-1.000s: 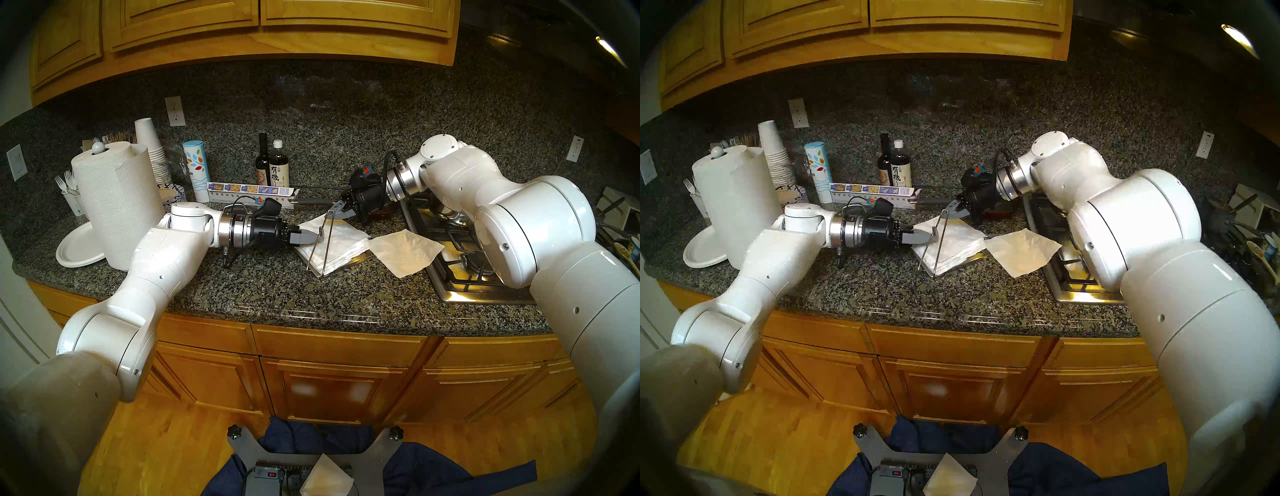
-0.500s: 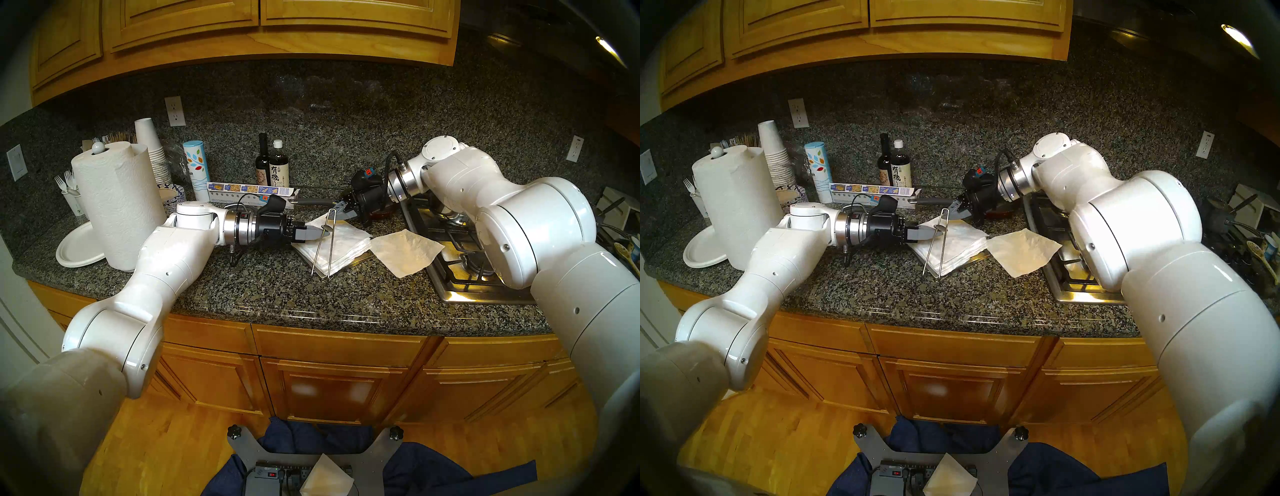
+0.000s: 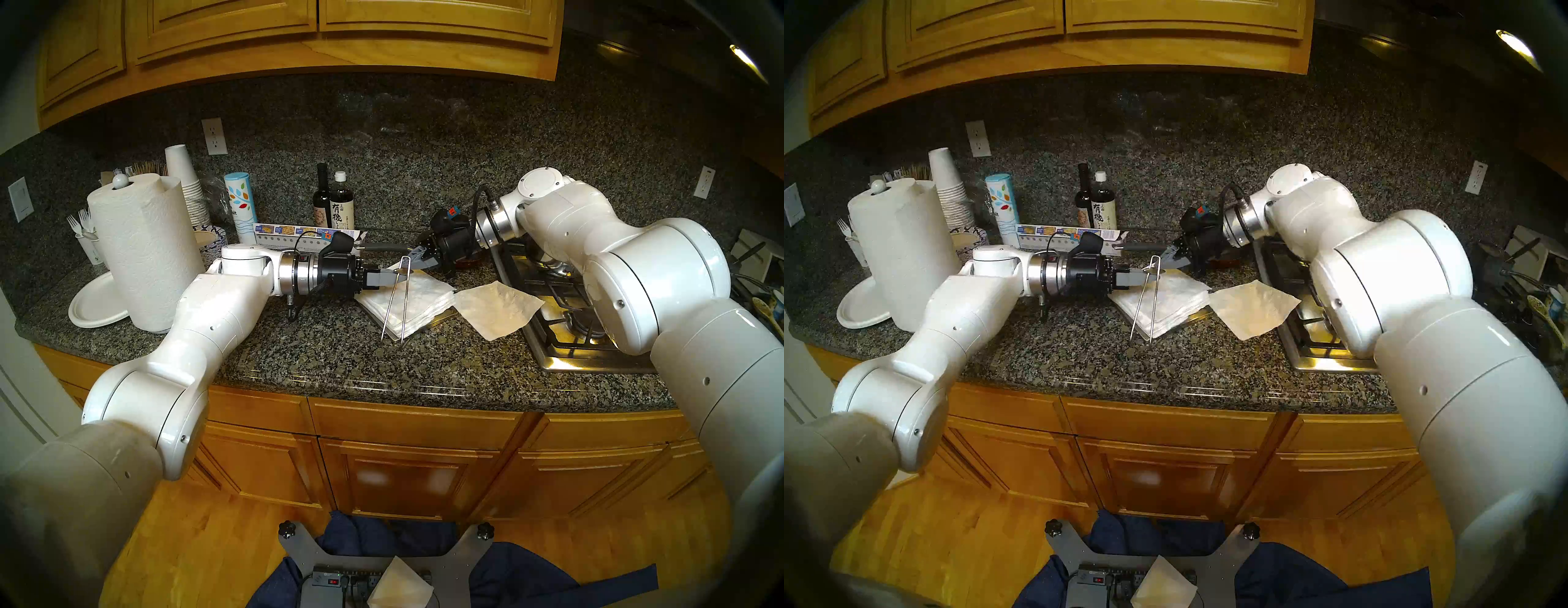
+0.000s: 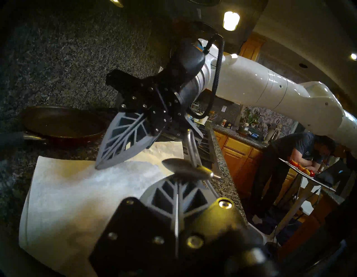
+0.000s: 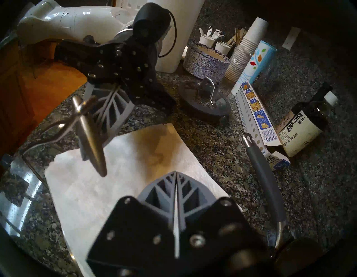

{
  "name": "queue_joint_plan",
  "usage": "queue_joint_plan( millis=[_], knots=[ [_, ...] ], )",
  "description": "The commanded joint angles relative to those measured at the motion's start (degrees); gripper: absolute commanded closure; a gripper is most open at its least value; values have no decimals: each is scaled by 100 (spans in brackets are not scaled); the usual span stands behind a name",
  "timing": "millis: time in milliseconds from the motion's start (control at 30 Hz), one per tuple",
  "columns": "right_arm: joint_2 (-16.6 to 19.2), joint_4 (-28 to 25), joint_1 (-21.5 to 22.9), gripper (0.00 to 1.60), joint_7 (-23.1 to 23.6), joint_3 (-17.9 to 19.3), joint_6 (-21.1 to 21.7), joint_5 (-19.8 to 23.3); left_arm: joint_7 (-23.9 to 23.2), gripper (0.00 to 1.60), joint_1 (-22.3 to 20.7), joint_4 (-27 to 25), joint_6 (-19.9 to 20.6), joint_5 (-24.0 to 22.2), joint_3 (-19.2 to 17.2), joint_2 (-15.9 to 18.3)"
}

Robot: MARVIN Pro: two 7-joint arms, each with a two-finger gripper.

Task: Take napkin out of napkin holder

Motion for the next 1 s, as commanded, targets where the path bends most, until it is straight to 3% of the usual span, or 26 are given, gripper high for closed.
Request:
queue_joint_plan(
  millis=[0,967],
  knots=[
    [91,-61,208,129,61,34,41,33,-64,160,-502,146,17,-107,-101,-162],
    [549,-119,301,131,61,113,6,63,434,160,-1148,968,-201,179,-95,-540]
  ],
)
